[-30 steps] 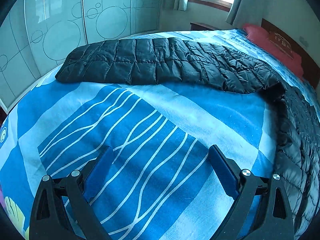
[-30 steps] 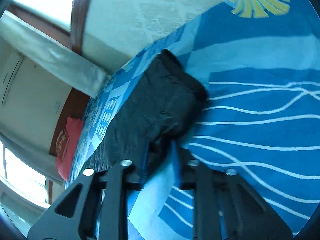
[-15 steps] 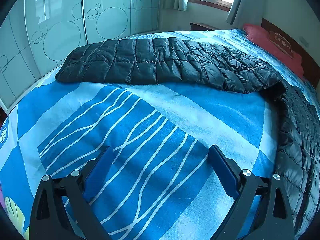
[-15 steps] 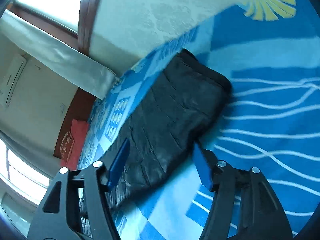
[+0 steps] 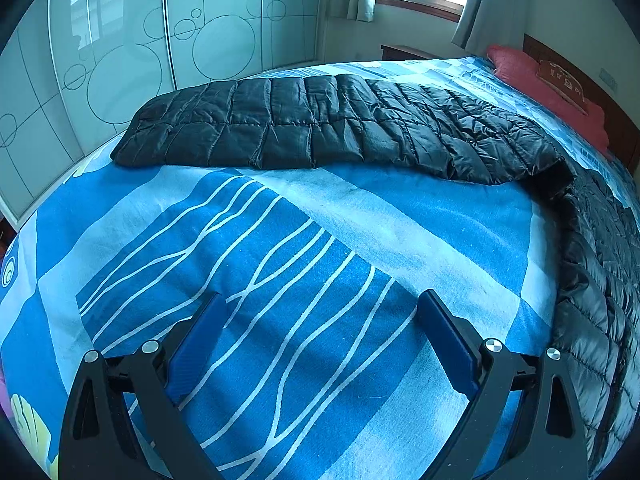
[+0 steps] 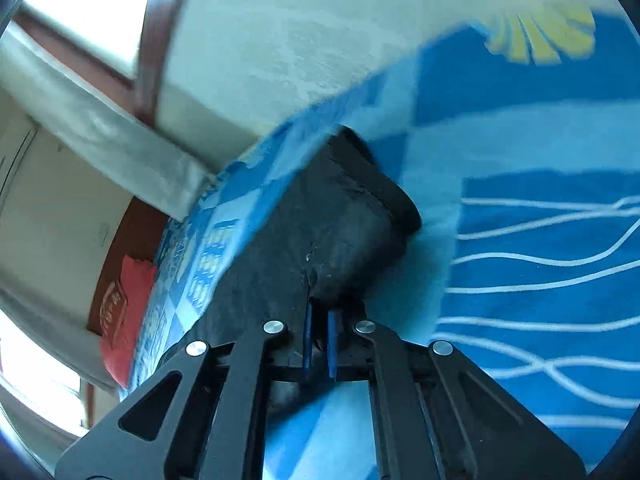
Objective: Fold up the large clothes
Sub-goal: 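Lift the held sleeve with the right gripper, lay it across the jacket body, release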
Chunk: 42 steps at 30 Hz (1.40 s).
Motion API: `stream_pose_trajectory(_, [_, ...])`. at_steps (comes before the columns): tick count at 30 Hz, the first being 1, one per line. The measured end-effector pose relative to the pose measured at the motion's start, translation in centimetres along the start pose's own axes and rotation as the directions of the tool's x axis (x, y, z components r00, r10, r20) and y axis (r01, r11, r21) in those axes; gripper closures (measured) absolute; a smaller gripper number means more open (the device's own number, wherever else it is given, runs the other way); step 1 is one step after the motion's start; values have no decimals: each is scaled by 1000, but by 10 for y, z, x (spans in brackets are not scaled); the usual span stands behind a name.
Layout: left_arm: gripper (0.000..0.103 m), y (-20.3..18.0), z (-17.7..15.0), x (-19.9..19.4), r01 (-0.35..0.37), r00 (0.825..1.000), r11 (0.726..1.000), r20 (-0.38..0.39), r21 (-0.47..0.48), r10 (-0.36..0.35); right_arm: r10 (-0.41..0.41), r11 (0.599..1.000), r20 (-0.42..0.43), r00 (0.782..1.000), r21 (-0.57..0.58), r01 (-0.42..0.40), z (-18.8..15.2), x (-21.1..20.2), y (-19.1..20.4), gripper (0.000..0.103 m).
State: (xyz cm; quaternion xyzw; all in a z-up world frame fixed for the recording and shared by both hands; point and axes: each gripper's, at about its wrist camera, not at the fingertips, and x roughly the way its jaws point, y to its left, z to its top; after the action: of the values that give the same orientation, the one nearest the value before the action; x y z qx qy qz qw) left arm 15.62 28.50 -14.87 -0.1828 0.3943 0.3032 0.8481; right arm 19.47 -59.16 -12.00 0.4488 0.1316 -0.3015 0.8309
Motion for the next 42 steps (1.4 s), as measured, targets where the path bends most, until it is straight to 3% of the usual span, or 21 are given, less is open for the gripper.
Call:
stream_pose_trajectory(4, [8,1,-1,0,5,1000,1000,3,-3,-5,77,981,25,997,-178,-71,-17,-27,67,98])
stream_pose_trajectory(7, [8,1,-1,-1,7,1000,1000,5,-5,-6,156,930,13,988,-339,-142,-44,-45,133,98])
stream_pose_trajectory(12, [8,0,-2,-1,0,1000,1000,9,0,0,255,800,-106,961,-536,-271,-128,-65,239,99])
stream_pose_trajectory(21, [8,2,-3,-1,8,1000,1000,21,-5,-8,260,605,-353,899,-666,-436,-308,-82,360,99])
stream_pose_trajectory(28, [8,4,-6,-2,18,999,1000,35,-11,-18,197,482,-482,854,-711,-512,-430,-86,408,99])
stream_pose_trajectory(32, [8,5,-10,-3,17,999,1000,42,-10,-16,144,437,-543,827,-715,-545,-477,-82,420,99])
stream_pose_trajectory(38, [8,6,-10,-4,17,999,1000,44,-11,-17,56,356,-576,815,-752,-555,-535,-76,425,98])
stream_pose_trajectory(42, [8,6,-11,-4,15,999,1000,45,-9,-14,-23,317,-627,779,-743,-589,-558,-73,423,85])
